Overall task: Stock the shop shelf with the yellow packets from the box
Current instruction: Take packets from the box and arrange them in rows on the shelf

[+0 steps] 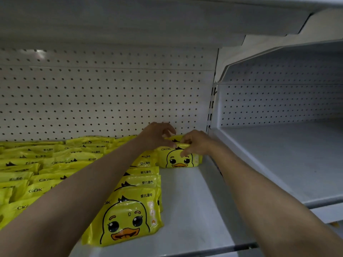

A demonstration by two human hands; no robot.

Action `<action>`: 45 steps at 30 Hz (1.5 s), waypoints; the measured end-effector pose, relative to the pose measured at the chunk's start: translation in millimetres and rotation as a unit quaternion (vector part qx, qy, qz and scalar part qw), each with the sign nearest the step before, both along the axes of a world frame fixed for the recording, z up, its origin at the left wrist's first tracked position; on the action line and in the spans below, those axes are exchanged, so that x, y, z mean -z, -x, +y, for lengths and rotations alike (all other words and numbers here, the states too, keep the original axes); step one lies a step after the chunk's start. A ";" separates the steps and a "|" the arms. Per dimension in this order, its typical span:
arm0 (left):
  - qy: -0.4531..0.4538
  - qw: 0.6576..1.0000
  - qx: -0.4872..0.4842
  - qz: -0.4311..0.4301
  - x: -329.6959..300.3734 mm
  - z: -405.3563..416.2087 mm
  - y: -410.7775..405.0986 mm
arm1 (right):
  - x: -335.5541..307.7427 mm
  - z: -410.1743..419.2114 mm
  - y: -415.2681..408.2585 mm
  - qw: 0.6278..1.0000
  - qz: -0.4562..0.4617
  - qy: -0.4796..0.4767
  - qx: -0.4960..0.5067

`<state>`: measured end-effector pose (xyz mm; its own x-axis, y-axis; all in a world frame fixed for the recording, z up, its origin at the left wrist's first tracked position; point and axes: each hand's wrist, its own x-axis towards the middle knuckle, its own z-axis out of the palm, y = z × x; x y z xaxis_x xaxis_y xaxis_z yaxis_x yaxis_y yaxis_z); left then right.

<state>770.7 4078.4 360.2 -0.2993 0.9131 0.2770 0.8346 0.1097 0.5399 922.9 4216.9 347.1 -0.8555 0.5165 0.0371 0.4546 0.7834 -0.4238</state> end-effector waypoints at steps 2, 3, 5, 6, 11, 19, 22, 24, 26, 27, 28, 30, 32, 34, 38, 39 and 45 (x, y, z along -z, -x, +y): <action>0.040 0.999 -0.034 0.009 7.2 2.6 5.9 | 2.9 -0.2 5.7 1.000 0.006 -0.015 -0.003; 0.063 0.996 -0.053 0.027 9.9 3.7 8.1 | 4.9 0.0 7.6 1.000 0.013 -0.019 -0.002; 0.100 0.987 -0.086 0.091 13.1 5.0 9.8 | 9.4 1.1 9.5 0.999 0.035 -0.023 0.009; 0.109 0.982 -0.096 0.121 14.2 5.2 10.3 | 11.6 1.4 9.3 0.999 0.046 -0.024 0.016; 0.147 0.972 -0.101 0.153 17.5 7.4 11.3 | 19.1 2.5 5.3 0.995 0.095 -0.016 0.019; 0.147 0.957 -0.151 0.198 19.5 15.1 6.7 | 31.4 3.1 4.9 0.994 0.028 -0.107 0.005; 0.138 0.950 -0.175 0.218 20.9 17.6 3.5 | 36.5 0.3 6.4 0.988 0.039 -0.150 0.031; 0.138 0.947 -0.183 0.224 22.3 18.5 2.4 | 39.6 -4.0 7.5 0.982 0.040 -0.178 0.048; 0.135 0.945 -0.197 0.222 22.3 17.4 1.8 | 42.9 -8.1 8.4 0.976 0.038 -0.206 0.062; 0.133 0.945 -0.204 0.218 22.3 16.5 1.5 | 43.8 -10.3 8.3 0.973 0.036 -0.216 0.067; 0.129 0.946 -0.209 0.211 22.5 15.6 1.0 | 44.2 -12.2 8.2 0.971 0.033 -0.225 0.070; 0.121 0.949 -0.214 0.200 22.9 13.0 -2.5 | 43.7 -15.4 7.1 0.970 0.025 -0.229 0.071; 0.110 0.951 -0.223 0.187 22.7 9.2 -8.6 | 40.6 -18.2 5.2 0.973 0.018 -0.218 0.067; 0.089 0.955 -0.228 0.165 21.7 2.3 -15.7 | 34.5 -20.8 2.0 0.977 0.029 -0.202 0.061; 0.059 0.962 -0.227 0.142 14.6 -26.6 -29.1 | 15.9 -32.1 -6.7 0.977 0.078 -0.195 0.038; 0.054 0.961 -0.233 0.137 11.0 -37.0 -31.1 | 11.5 -36.7 -8.1 0.977 0.090 -0.190 0.035; 0.005 0.944 -0.292 0.151 -10.0 -123.2 -43.2 | -5.9 -81.7 -5.6 0.979 0.129 -0.153 -0.025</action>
